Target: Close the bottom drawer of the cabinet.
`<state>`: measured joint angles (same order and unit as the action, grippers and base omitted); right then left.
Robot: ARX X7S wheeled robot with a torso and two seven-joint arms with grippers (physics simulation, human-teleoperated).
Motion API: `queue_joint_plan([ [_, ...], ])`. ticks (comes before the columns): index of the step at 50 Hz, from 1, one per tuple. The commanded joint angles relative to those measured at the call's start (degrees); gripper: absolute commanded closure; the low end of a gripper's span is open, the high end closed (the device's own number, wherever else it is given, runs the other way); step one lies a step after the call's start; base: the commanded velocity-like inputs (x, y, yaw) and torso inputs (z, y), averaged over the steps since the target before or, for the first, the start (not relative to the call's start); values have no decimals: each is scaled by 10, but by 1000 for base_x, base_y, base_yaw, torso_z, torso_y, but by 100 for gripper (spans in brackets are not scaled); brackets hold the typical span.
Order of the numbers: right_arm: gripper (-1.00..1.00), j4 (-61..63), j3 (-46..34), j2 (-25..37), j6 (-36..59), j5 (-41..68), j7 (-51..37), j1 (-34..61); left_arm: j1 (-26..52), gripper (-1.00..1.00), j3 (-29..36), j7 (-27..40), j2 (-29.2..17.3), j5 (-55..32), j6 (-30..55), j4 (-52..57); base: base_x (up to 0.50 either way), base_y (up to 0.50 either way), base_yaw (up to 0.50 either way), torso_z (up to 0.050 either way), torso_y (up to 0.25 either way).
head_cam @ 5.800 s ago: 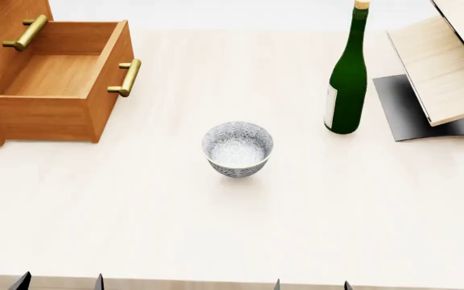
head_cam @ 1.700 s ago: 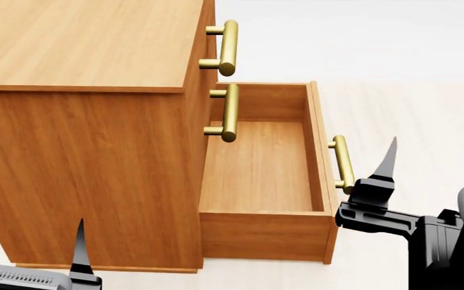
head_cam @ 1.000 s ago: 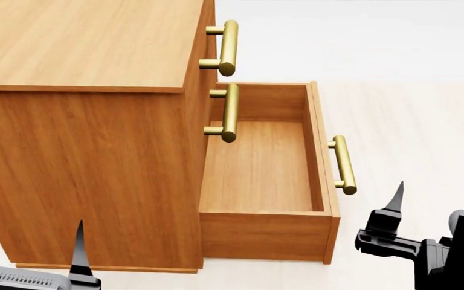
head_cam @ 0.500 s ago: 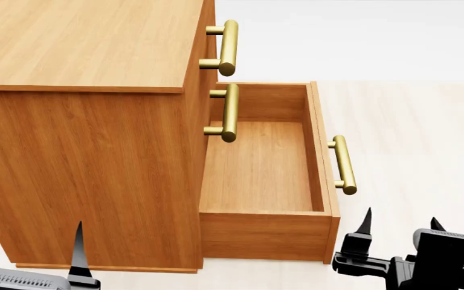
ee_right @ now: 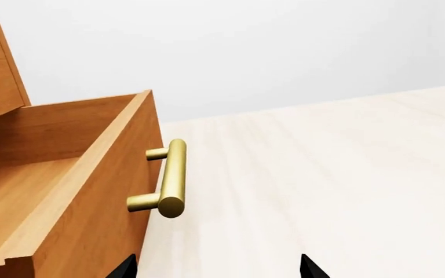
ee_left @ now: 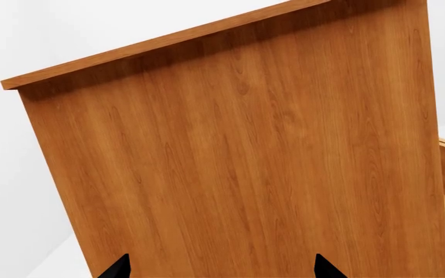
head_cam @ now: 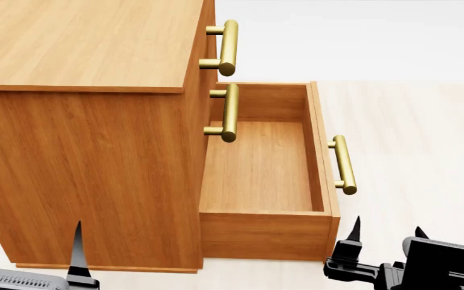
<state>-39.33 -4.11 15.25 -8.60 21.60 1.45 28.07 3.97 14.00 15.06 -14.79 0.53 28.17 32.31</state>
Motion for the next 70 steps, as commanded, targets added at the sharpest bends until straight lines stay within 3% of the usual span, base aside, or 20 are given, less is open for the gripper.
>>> queue_joint_plan([
  [1, -100, -52, -3, -24, -32, -28, 32, 17, 0, -100, -17, -12, 10, -4, -5, 4, 0, 0, 0, 0, 0],
  [24, -100, -41, -34, -37, -21, -42, 45, 26, 1, -100, -15, -5, 5, -10, -6, 3, 0, 0, 0, 0, 0],
  [38, -100, -98, -45, -54, -57, -48, 62, 41, 3, -100, -13, -1, 2, -13, 0, 9, 0, 0, 0, 0, 0],
  [70, -100, -54, -108, -84, -29, -80, 68, 46, 4, -100, -7, 6, -3, -20, -2, 9, 0, 0, 0, 0, 0],
])
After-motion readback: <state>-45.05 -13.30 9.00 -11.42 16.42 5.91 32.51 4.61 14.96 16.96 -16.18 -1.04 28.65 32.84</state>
